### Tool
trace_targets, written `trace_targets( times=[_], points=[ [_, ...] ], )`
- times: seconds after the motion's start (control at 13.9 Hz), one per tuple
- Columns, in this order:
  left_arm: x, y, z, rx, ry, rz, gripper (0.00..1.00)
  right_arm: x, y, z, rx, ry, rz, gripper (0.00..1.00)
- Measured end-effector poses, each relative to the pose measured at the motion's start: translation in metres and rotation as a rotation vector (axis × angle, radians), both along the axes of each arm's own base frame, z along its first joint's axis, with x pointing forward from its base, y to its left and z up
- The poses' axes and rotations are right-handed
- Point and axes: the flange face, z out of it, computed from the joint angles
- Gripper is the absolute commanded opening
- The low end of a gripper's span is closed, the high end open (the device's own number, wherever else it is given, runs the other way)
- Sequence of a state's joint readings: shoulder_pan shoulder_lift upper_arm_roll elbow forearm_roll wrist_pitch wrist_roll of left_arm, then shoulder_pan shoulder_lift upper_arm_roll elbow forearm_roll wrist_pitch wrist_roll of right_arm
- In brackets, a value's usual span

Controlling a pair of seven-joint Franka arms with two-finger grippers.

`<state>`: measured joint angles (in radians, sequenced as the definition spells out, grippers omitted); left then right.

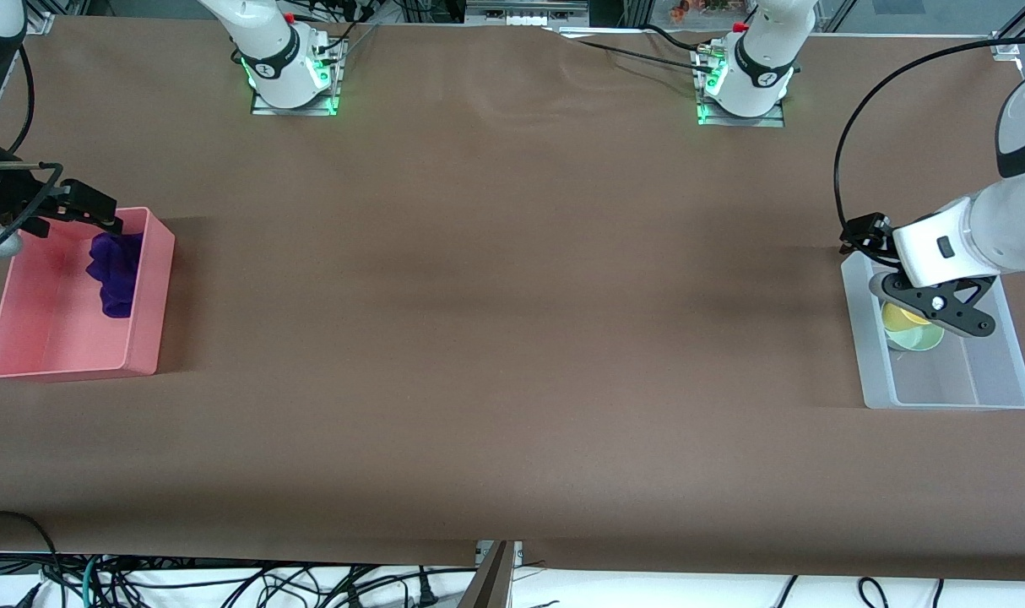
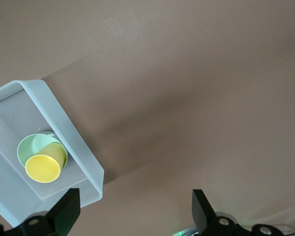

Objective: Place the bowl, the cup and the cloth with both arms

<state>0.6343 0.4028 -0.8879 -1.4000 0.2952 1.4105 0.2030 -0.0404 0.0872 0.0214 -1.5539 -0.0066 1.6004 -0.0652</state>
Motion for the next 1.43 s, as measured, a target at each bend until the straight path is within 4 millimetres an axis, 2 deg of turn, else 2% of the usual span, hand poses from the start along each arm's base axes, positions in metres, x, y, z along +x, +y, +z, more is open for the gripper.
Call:
trace_targets(
  times=[0.29,0.57,0.65,0.86,1.0,1.22,1.43],
  points=[
    [-0.001,-0.006,0.004,-0.004,-0.006,0.015,1.0,0.0,0.002,0.0,0.0,0.0,0.004,1.0],
    [-0.006,-0.032,0.02,0.005,-0.033,0.135,1.0,0.0,0.002,0.0,0.0,0.0,0.004,1.0],
    [-0.007,-0.034,0.026,-0.011,-0.047,0.18,1.0,0.0,0.002,0.0,0.0,0.0,0.004,1.0],
    [-0.01,-0.013,0.034,-0.023,-0.14,0.275,1.0,0.0,0.002,0.0,0.0,0.0,0.003,1.0],
    [-0.023,-0.007,0.028,-0.016,-0.204,0.315,1.0,0.0,0.002,0.0,0.0,0.0,0.003,1.0],
    [-0.049,-0.02,0.023,-0.009,-0.22,0.322,1.0,0.0,0.002,0.0,0.0,0.0,0.003,1.0],
    [-0.057,-0.029,0.025,-0.009,-0.226,0.314,1.0,0.0,0.002,0.0,0.0,0.0,0.003,1.0]
  ],
)
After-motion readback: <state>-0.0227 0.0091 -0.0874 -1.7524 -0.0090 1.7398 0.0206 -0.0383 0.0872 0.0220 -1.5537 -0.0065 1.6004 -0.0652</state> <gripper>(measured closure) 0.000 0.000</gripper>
